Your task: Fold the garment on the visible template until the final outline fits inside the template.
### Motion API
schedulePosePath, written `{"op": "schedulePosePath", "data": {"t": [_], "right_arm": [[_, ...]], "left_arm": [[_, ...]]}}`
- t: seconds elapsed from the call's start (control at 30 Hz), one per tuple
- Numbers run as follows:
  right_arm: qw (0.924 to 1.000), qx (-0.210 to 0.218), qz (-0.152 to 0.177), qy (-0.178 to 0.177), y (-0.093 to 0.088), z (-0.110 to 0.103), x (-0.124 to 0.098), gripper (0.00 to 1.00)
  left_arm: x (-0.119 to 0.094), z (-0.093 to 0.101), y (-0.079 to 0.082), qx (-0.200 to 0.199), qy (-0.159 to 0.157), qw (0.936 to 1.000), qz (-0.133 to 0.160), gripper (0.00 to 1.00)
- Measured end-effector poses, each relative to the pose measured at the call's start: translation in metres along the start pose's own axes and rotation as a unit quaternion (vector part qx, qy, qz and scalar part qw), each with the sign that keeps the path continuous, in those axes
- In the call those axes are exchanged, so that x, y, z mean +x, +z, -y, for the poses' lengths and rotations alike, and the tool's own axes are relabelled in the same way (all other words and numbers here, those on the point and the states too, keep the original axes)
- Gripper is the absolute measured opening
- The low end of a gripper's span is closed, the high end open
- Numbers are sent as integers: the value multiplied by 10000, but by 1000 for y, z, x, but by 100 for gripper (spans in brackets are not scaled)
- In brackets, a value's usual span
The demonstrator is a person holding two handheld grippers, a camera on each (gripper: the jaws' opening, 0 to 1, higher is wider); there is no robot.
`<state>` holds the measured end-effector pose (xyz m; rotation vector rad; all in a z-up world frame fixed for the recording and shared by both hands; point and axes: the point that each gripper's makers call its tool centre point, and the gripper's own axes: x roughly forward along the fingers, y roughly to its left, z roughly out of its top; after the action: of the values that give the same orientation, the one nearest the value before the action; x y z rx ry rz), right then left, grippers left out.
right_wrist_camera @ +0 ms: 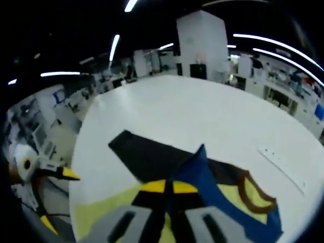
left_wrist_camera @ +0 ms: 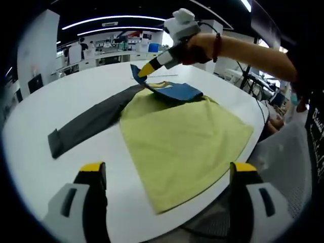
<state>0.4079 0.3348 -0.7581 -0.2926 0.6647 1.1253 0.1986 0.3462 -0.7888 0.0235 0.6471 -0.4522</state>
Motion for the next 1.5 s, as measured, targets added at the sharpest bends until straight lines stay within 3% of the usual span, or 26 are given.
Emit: {"op": "schedulePosePath", "data": {"t": [0.17, 0.47, 0.57, 0.73, 0.93, 1.17, 1.5], "right_arm": [[9999, 7, -41, -124, -7, -2, 16, 0], [9991, 397, -9, -153, -13, -9, 29, 0], [9976, 690, 20, -102, -16, -9, 36, 0], [9968, 798, -6, 4, -20, -17, 39, 0], [9975, 700, -25, -75, -28, -17, 29, 25], [9978, 496, 31, -435, -36, 6, 15, 65], [9962, 388, 87, -780, -48, 30, -18, 99]], "left_arm": [[0, 0, 0, -1, 4, 10000, 3, 99], [-1, -1, 0, 0, 22, 10000, 8, 99], [-1, -1, 0, -2, 29, 10000, 11, 99], [-3, -2, 0, -4, 47, 10000, 22, 99], [-3, -3, 1, 27, 90, 10000, 32, 99], [-3, -5, 0, 171, 186, 9997, -9, 99], [-4, -9, 2, 209, 251, 9995, 18, 99]]}}
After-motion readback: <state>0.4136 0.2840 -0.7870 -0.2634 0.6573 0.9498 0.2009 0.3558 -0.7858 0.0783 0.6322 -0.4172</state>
